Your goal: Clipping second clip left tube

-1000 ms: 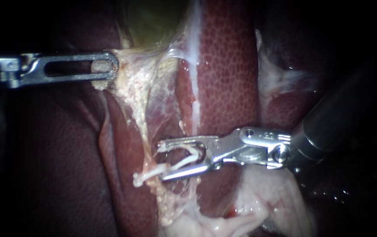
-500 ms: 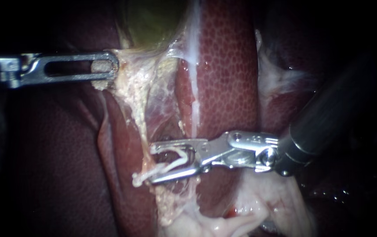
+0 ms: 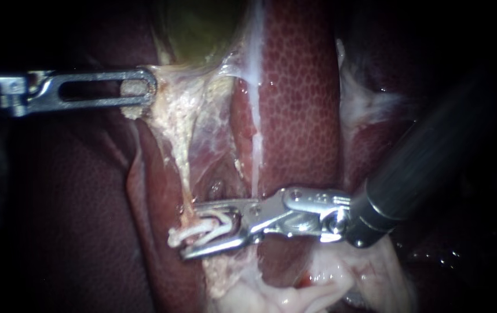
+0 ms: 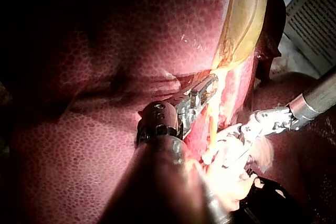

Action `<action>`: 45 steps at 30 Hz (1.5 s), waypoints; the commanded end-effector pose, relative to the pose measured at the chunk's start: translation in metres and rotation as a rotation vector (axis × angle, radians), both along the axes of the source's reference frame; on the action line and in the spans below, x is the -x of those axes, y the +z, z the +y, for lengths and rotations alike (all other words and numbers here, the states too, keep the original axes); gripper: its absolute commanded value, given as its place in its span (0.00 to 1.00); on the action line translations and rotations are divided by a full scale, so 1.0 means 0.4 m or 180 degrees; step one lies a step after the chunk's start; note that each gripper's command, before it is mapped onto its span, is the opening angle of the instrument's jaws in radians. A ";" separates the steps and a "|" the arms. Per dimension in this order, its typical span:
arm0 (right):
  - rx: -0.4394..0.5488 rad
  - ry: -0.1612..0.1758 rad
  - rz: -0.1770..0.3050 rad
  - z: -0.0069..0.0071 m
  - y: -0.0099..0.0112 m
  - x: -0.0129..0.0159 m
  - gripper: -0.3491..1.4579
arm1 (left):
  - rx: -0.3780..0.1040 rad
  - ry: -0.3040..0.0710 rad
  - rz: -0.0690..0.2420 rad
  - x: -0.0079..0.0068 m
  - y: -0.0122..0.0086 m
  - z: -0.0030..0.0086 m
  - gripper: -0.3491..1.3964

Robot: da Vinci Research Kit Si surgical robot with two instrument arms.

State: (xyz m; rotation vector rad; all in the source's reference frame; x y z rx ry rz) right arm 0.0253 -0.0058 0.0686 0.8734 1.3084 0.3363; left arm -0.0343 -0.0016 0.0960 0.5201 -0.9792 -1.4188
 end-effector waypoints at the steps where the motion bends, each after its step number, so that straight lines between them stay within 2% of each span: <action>1: -0.0018 0.0000 0.0010 -0.0003 -0.0001 -0.0004 0.46 | 0.0000 0.0000 0.0001 0.0001 0.0000 0.0000 0.00; 9: -0.0046 -0.0022 0.0088 -0.0015 -0.0014 -0.0031 0.46 | 0.0001 -0.0002 0.0002 0.0003 0.0001 0.0000 0.00; 18: -0.0063 0.0026 0.0133 -0.0013 -0.0015 -0.0054 0.44 | 0.0001 -0.0003 0.0003 0.0005 0.0002 0.0000 0.00; 30: -0.0121 0.0146 0.0275 0.0002 -0.0015 -0.0065 0.40 | 0.0001 -0.0004 0.0004 0.0006 0.0002 0.0000 0.00; 36: -0.0140 0.0162 0.0311 0.0010 -0.0019 -0.0064 0.38 | 0.0002 -0.0004 0.0004 0.0007 0.0002 0.0000 0.00; 45: -0.0140 0.0158 0.0313 0.0013 -0.0011 -0.0057 0.24 | 0.0002 -0.0004 0.0004 0.0007 0.0003 -0.0001 0.00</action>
